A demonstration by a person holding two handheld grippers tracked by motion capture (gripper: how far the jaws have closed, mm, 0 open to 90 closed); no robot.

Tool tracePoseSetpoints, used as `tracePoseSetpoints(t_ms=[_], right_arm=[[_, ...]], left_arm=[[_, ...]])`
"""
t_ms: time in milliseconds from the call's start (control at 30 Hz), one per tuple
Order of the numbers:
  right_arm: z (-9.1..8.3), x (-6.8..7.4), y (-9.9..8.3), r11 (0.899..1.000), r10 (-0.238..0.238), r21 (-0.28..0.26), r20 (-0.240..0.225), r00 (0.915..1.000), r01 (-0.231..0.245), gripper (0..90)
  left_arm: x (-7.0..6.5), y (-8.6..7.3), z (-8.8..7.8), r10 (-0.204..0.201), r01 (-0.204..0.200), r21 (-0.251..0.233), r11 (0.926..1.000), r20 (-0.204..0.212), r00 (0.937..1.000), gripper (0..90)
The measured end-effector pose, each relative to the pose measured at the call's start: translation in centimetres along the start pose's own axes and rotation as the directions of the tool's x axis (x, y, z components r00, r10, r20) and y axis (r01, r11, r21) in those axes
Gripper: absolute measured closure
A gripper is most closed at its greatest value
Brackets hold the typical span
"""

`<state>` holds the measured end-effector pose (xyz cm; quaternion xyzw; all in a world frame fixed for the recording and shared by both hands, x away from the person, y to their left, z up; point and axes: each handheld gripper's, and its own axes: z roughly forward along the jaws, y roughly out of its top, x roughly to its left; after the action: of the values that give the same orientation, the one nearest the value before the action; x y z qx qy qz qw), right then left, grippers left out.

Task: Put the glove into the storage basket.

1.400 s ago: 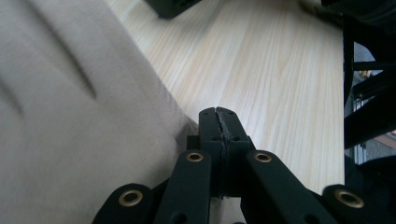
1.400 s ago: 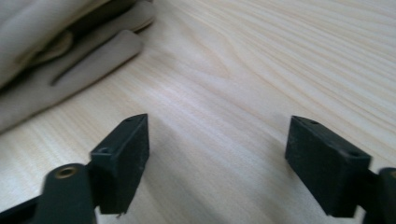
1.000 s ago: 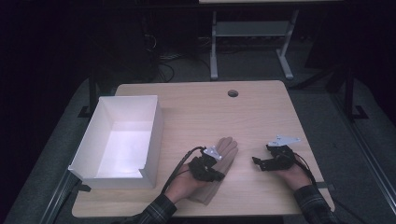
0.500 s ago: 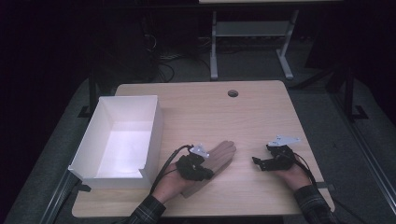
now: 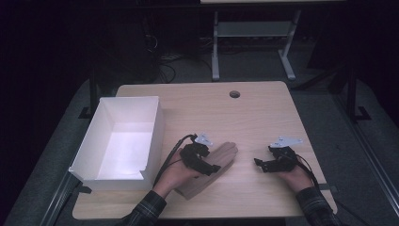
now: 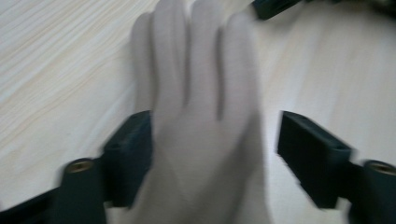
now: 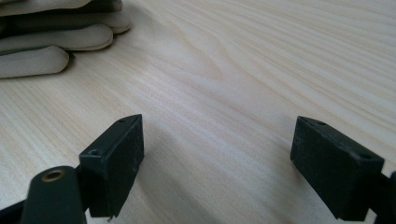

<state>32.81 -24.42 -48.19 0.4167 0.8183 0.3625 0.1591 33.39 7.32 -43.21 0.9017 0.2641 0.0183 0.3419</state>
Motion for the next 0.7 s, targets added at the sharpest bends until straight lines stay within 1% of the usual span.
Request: tracePoseSetpoints(t_ms=[33, 67, 100, 133, 167, 233, 300, 367, 500, 533, 600, 667, 700], right_arm=[[0.0, 0.0, 0.0, 1.0, 0.0, 0.0, 0.0, 1.0, 0.0, 17.0], [0.0, 0.0, 0.0, 1.0, 0.0, 0.0, 0.0, 1.0, 0.0, 17.0], [0.0, 0.0, 0.0, 1.0, 0.0, 0.0, 0.0, 1.0, 0.0, 17.0], [0.0, 0.0, 0.0, 1.0, 0.0, 0.0, 0.0, 1.0, 0.0, 17.0], [0.0, 0.0, 0.0, 1.0, 0.001, 0.0, 0.0, 1.0, -0.001, 17.0], [0.0, 0.0, 0.0, 1.0, 0.0, 0.0, 0.0, 1.0, 0.0, 17.0], [0.0, 0.0, 0.0, 1.0, 0.0, 0.0, 0.0, 1.0, 0.0, 17.0], [0.0, 0.0, 0.0, 1.0, 0.0, 0.0, 0.0, 1.0, 0.0, 17.0], [0.0, 0.0, 0.0, 1.0, 0.0, 0.0, 0.0, 1.0, 0.0, 17.0], [0.0, 0.0, 0.0, 1.0, 0.0, 0.0, 0.0, 1.0, 0.0, 17.0], [0.0, 0.0, 0.0, 1.0, 0.0, 0.0, 0.0, 1.0, 0.0, 17.0], [0.0, 0.0, 0.0, 1.0, 0.0, 0.0, 0.0, 1.0, 0.0, 17.0], [0.0, 0.0, 0.0, 1.0, 0.0, 0.0, 0.0, 1.0, 0.0, 17.0]], left_arm=[[0.2, 0.0, 0.2, 0.02, -0.02, 0.022, 0.9996, -0.008, 0.9998, 19.1], [0.2, -0.1, 0.5, 0.014, -0.014, 0.022, 0.9997, -0.016, 0.9998, 17.5], [0.2, -0.2, 0.7, 0.025, -0.024, 0.034, 0.9991, -0.024, 0.9994, 16.4], [0.2, -0.3, 0.9, 0.024, -0.023, 0.034, 0.9992, -0.023, 0.9995, 15.5], [0.2, -0.4, 1.1, 0.022, -0.021, 0.037, 0.9991, -0.02, 0.9996, 15.6], [0.2, -0.6, 1.7, 0.031, -0.029, 0.057, 0.998, -0.035, 0.9989, 14.9], [0.1, -0.8, 2.1, 0.031, -0.029, 0.067, 0.9974, -0.037, 0.9988, 14.8], [-0.1, -0.9, 2.5, 0.048, -0.043, 0.089, 0.9951, -0.044, 0.9979, 14.8], [-0.3, -1.1, 2.7, 0.051, -0.047, 0.089, 0.9949, -0.046, 0.9976, 14.8], [-0.3, -1.1, 2.8, 0.048, -0.044, 0.082, 0.9957, -0.049, 0.9977, 14.9], [-0.4, -1.2, 2.7, 0.058, -0.054, 0.081, 0.9953, -0.05, 0.9971, 15.4], [-0.5, -1.2, 2.7, 0.063, -0.059, 0.077, 0.9952, -0.05, 0.9968, 18.1], [-0.5, -1.2, 2.6, 0.072, -0.069, 0.075, 0.9948, -0.043, 0.9965, 20.2]])
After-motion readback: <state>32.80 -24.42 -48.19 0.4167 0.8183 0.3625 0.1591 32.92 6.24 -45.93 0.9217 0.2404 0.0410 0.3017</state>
